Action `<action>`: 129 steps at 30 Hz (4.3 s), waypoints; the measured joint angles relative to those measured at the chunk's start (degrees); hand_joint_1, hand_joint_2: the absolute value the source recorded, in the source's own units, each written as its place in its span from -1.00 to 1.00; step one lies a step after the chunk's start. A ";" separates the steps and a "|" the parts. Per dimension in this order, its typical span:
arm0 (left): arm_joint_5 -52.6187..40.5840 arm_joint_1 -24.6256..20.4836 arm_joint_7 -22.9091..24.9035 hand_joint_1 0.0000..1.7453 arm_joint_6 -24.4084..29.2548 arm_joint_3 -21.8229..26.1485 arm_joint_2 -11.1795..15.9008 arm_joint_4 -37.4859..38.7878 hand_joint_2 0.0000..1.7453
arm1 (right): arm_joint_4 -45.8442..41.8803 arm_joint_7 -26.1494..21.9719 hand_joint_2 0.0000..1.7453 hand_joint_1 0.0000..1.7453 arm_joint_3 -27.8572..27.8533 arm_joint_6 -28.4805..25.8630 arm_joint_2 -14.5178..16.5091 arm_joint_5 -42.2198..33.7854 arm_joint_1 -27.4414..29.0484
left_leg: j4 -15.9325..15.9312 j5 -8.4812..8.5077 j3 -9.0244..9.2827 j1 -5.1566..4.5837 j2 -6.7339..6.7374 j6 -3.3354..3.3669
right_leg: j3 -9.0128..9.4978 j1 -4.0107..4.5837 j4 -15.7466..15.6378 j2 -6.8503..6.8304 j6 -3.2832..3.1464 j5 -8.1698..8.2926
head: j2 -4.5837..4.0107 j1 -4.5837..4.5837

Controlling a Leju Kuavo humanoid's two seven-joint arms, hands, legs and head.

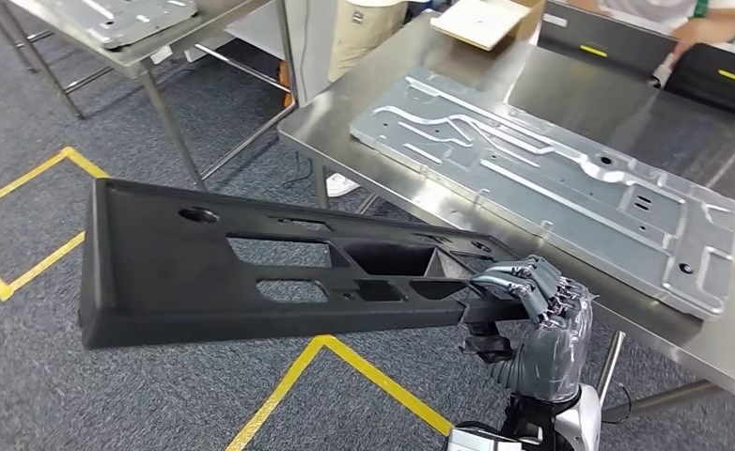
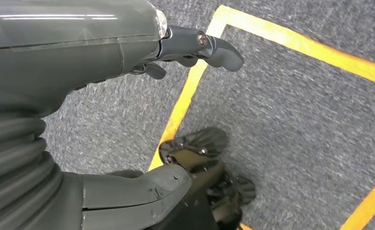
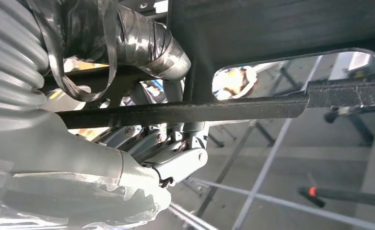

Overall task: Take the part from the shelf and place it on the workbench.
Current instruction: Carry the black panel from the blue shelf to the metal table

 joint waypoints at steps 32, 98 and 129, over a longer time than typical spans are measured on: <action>-0.05 -0.34 0.06 -1.00 0.43 0.64 -0.17 0.00 1.00 | 0.00 0.37 1.00 1.00 -0.74 0.57 0.05 0.18 -0.40 | 0.77 0.23 -0.78 0.18 -3.56 -0.09 | 1.02 -0.89 -1.33 1.89 -0.26 0.44 | 0.00 0.04; -0.40 0.04 -0.52 -1.00 -1.21 0.97 -0.01 0.00 1.00 | 0.87 0.64 1.00 1.00 -0.99 0.70 0.17 1.71 -1.61 | 14.62 -4.19 -9.42 0.50 -6.24 -0.91 | 2.29 -1.22 -1.28 2.87 -1.10 -0.93 | 0.00 -0.03; -0.81 -0.08 -0.70 -1.00 -1.19 1.00 -0.08 0.00 1.00 | 1.19 1.18 1.00 1.00 -0.98 0.69 0.20 2.15 -1.92 | 13.90 -4.58 -8.36 0.40 -6.36 -1.06 | 1.65 -1.17 -0.94 2.91 -1.00 -0.39 | -0.01 -0.08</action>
